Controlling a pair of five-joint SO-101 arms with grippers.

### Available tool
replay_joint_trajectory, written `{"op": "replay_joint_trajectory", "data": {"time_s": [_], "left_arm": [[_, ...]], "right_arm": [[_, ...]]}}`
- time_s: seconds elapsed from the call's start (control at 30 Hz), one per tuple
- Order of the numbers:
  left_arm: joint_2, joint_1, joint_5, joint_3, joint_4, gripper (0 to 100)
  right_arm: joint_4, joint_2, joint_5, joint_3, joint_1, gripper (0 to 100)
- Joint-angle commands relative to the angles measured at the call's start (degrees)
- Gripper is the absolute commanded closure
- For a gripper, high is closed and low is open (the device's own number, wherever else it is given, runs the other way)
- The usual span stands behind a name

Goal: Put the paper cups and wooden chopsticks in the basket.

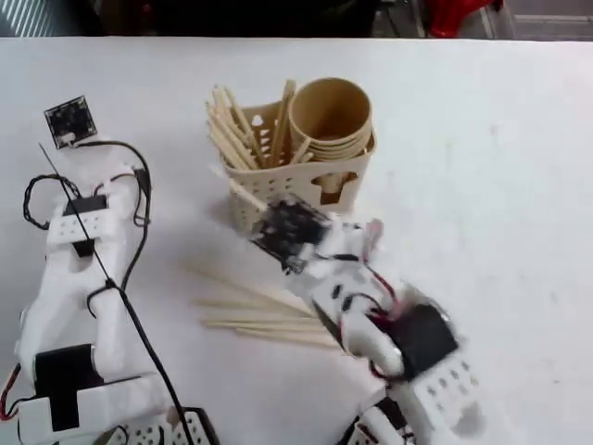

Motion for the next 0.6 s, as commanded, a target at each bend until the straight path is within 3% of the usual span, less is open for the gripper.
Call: {"op": "replay_joint_trajectory", "data": {"time_s": [0.0, 0.17, 0.33, 0.57], "left_arm": [[-0.13, -0.13, 0.44, -0.26, -1.23, 89], [-0.13, -0.13, 0.44, -0.26, -1.23, 89], [-0.13, -0.4, 0.44, -0.18, -1.23, 89], [-0.13, -0.48, -1.14, -0.18, -1.23, 89]], "right_arm": [[-3.03, -1.98, -6.95, -9.85, 0.75, 98.2], [-18.68, 6.29, -12.4, -17.49, 0.66, 98.1], [-34.86, 16.84, -12.92, -22.77, 0.31, 98.1], [-43.74, 28.79, -14.59, -25.23, 0.66, 98.1]]}}
